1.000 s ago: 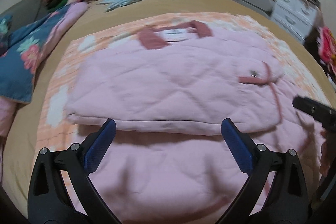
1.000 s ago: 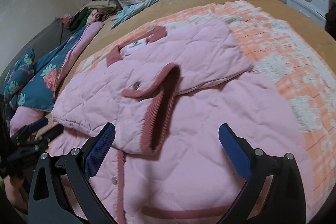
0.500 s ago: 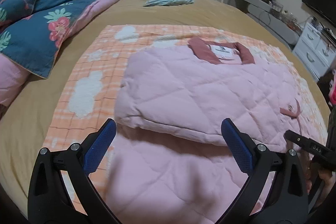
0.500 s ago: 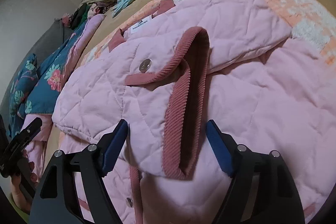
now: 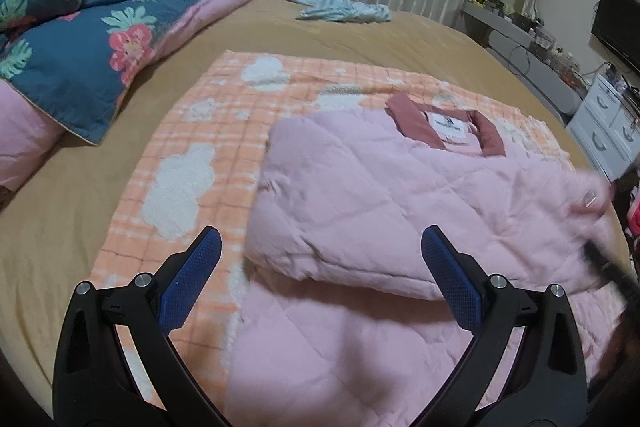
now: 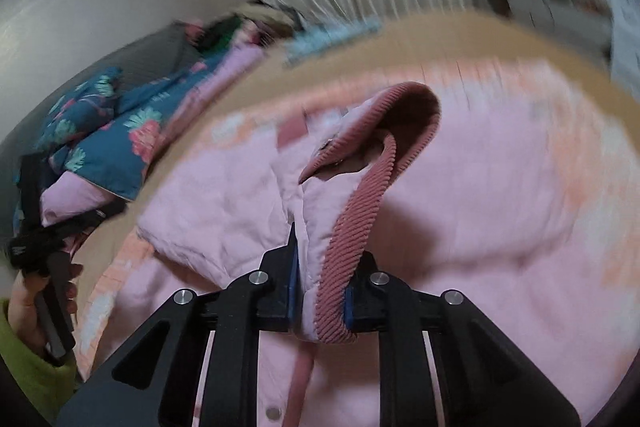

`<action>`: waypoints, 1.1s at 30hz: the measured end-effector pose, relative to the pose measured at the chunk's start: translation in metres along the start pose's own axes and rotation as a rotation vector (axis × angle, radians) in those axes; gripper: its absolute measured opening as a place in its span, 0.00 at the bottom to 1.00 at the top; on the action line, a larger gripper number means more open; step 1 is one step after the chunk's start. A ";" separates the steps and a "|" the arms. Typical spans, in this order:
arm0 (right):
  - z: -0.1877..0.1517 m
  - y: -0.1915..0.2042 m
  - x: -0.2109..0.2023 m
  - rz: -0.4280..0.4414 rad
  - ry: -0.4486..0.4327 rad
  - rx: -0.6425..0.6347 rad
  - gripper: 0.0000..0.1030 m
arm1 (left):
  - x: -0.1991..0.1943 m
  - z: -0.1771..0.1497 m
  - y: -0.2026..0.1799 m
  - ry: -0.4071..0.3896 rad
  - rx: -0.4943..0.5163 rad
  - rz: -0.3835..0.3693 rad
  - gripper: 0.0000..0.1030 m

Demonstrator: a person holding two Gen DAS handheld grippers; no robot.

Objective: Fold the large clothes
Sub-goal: 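Grasp the trimmed front edge with the right tool and lift it, then lay the held front edge across the jacket body and open the right tool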

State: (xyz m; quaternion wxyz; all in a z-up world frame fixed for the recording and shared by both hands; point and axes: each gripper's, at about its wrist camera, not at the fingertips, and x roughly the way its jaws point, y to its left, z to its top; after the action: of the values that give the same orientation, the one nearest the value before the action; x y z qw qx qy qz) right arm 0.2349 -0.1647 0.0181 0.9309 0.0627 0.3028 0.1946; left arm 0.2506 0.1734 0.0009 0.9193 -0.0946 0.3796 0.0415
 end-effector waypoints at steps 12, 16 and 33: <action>0.067 -0.044 0.001 -0.074 -0.028 -0.085 0.15 | 0.019 0.030 -0.031 0.004 0.049 -0.017 0.91; 0.056 -0.052 0.014 -0.101 0.002 -0.070 0.15 | 0.028 0.031 -0.050 0.019 0.090 -0.037 0.91; 0.035 -0.060 0.045 -0.170 0.078 -0.042 0.21 | 0.085 0.010 -0.082 0.200 0.122 -0.180 0.91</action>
State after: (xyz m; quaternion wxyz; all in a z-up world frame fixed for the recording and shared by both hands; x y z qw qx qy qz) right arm 0.3084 -0.2011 0.0081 0.9327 0.0097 0.3387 0.1236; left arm 0.3299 0.0951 -0.0407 0.8810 -0.0761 0.4611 -0.0738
